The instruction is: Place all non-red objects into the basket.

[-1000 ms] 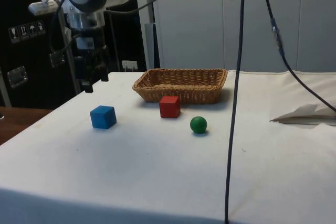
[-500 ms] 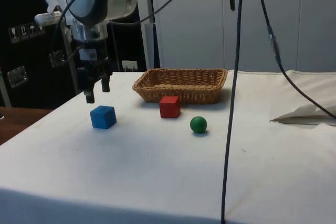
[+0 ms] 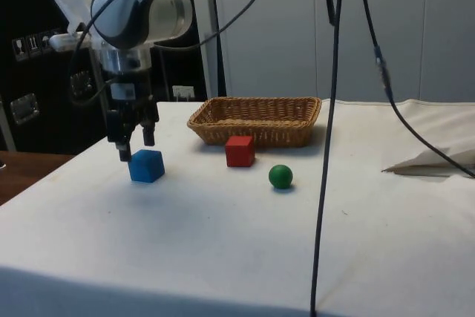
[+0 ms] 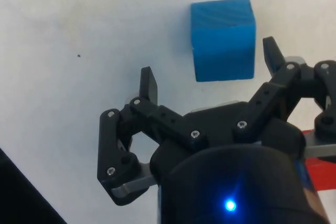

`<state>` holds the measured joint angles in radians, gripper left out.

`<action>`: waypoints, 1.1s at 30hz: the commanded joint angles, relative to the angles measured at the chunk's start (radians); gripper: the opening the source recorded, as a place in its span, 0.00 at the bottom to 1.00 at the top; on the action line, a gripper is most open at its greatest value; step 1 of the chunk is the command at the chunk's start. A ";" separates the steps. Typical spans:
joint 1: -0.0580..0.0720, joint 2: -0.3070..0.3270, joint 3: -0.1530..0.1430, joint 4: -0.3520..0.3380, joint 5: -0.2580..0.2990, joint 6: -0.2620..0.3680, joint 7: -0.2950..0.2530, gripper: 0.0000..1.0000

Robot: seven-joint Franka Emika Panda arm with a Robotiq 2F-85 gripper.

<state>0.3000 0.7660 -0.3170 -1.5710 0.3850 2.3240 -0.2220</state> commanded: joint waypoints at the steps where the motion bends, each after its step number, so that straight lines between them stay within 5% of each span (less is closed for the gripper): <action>1: -0.005 0.007 0.007 0.006 0.012 0.007 -0.002 1.00; 27: 0.001 0.061 0.000 0.035 0.023 0.021 -0.002 1.00; 28: 0.002 0.061 0.000 0.035 0.023 0.021 -0.002 0.97; 33: 0.003 0.060 -0.001 0.033 0.023 0.024 -0.002 0.30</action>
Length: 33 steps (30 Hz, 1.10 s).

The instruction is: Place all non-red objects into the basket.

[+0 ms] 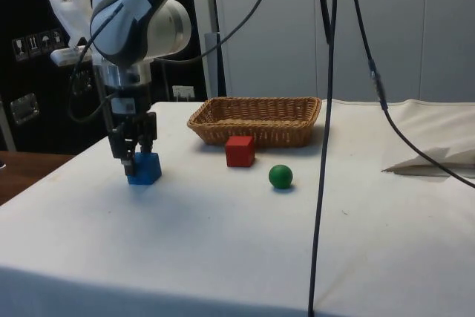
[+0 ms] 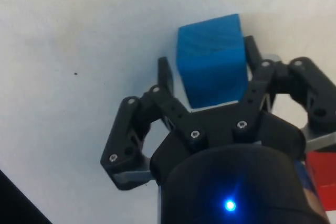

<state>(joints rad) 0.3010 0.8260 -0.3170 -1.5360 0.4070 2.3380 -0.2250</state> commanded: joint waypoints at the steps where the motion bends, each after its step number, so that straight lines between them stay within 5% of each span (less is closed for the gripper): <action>1: 0.000 0.000 -0.001 0.000 0.000 0.000 0.000 0.19; 2: 0.002 0.000 -0.001 -0.002 0.001 0.010 0.001 0.19; 4: 0.002 -0.001 -0.001 -0.002 0.001 0.011 0.001 0.02; 20: 0.003 -0.029 -0.016 0.002 -0.008 -0.025 0.002 0.03; 33: 0.010 -0.083 -0.073 -0.016 -0.036 -0.087 0.001 0.03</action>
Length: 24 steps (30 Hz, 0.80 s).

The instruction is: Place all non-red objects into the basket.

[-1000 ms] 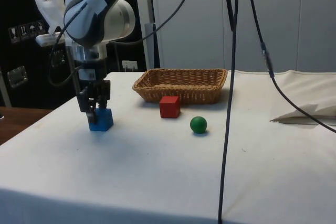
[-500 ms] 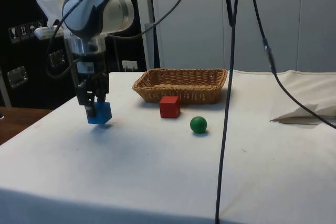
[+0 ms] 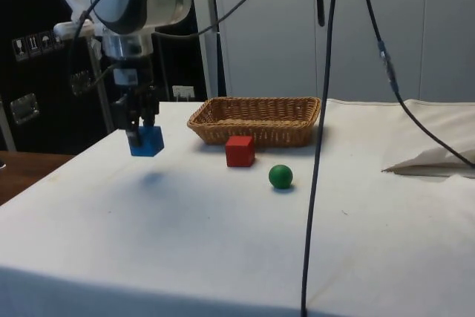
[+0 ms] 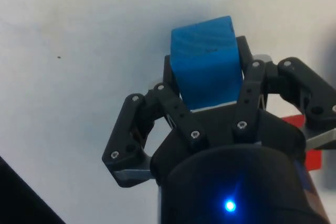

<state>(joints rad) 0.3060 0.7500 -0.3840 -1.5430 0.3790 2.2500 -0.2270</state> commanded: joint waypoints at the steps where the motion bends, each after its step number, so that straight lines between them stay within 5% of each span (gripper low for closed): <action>1: 0.005 -0.012 -0.009 -0.011 -0.010 -0.002 0.001 0.03; 14: 0.001 -0.064 -0.040 -0.053 -0.033 -0.018 -0.017 0.03; 24: 0.007 -0.183 -0.069 -0.173 -0.092 -0.012 -0.027 0.03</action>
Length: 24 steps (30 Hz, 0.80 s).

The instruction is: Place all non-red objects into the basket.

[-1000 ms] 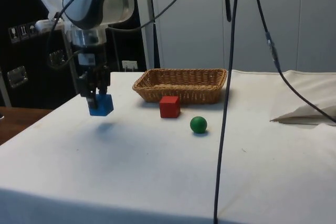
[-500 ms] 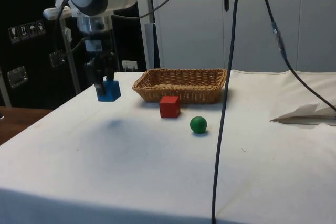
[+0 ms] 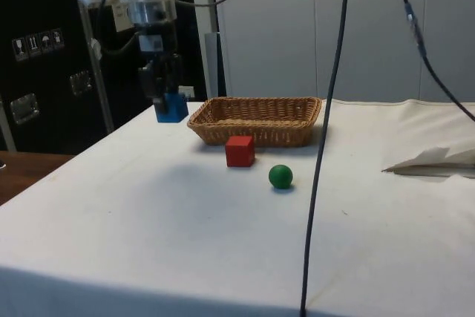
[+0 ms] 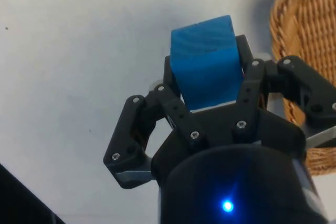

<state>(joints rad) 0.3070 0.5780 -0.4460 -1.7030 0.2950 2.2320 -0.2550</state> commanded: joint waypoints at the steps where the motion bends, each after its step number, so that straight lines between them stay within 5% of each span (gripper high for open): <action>1: 0.006 -0.022 -0.009 -0.023 -0.013 0.006 0.000 0.03; 18: -0.001 -0.134 -0.049 -0.131 -0.064 0.001 -0.028 0.03; 24: -0.020 -0.125 -0.070 -0.141 -0.041 0.013 -0.080 0.03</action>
<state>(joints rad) 0.2980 0.4490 -0.5210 -1.8430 0.2420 2.2360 -0.3200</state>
